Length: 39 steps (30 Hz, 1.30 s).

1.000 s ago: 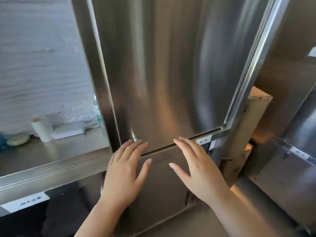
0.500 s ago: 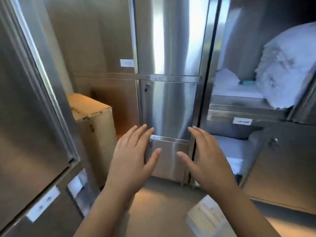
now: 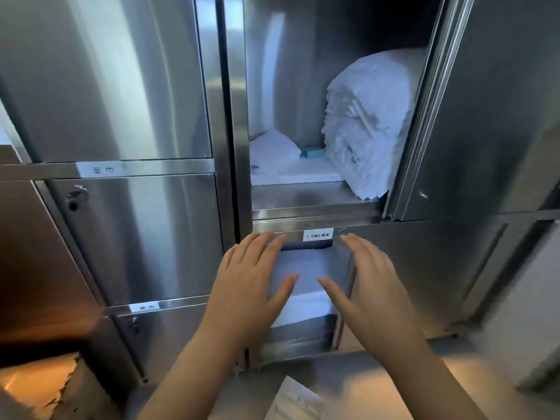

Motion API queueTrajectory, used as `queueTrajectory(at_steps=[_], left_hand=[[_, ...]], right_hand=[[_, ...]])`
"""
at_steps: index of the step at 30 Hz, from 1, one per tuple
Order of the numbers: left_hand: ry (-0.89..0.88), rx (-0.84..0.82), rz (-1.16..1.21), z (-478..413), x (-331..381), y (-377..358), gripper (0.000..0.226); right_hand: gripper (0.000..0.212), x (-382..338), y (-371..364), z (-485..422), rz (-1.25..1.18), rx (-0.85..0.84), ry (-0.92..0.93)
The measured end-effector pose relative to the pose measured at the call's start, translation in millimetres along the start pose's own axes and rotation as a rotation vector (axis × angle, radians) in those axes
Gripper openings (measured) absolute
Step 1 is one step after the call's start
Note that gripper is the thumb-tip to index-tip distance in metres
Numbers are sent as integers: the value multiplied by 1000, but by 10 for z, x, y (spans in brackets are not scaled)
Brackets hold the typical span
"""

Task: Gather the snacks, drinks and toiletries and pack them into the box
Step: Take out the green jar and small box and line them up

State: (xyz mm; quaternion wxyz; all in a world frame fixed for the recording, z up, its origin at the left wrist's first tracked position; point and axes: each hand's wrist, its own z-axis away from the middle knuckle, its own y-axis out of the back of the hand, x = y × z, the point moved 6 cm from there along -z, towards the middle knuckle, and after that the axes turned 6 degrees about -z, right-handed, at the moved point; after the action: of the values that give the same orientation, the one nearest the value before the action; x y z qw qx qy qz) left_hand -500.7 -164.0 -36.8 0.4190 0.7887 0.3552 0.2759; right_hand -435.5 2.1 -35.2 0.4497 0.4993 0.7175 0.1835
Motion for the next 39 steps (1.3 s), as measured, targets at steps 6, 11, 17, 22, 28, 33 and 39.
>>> queueTrajectory(at_steps=[6, 11, 17, 22, 28, 33, 39], left_hand=[[-14, -10, -36, -908, 249, -601, 58], [40, 9, -86, -1495, 288, -860, 62], [83, 0, -104, -2034, 82, -1054, 61], [48, 10, -117, -2506, -192, -1268, 64], [-4, 6, -90, -3153, -524, -1671, 63], [2, -17, -69, -3717, -761, -2003, 63], [68, -9, -89, -4359, -1009, -2352, 62]], right_hand=[[77, 885, -37, -751, -18, -37, -4], [77, 1347, -180, -1365, -57, -67, 31], [75, 1557, -511, -2019, -127, -110, 69], [76, 1630, -827, -2522, -123, -104, 94], [77, 1803, -1213, -3027, -63, -100, 66], [81, 2119, -1442, -3574, -46, -87, 2], [75, 2588, -1823, -4481, -80, -77, 14]])
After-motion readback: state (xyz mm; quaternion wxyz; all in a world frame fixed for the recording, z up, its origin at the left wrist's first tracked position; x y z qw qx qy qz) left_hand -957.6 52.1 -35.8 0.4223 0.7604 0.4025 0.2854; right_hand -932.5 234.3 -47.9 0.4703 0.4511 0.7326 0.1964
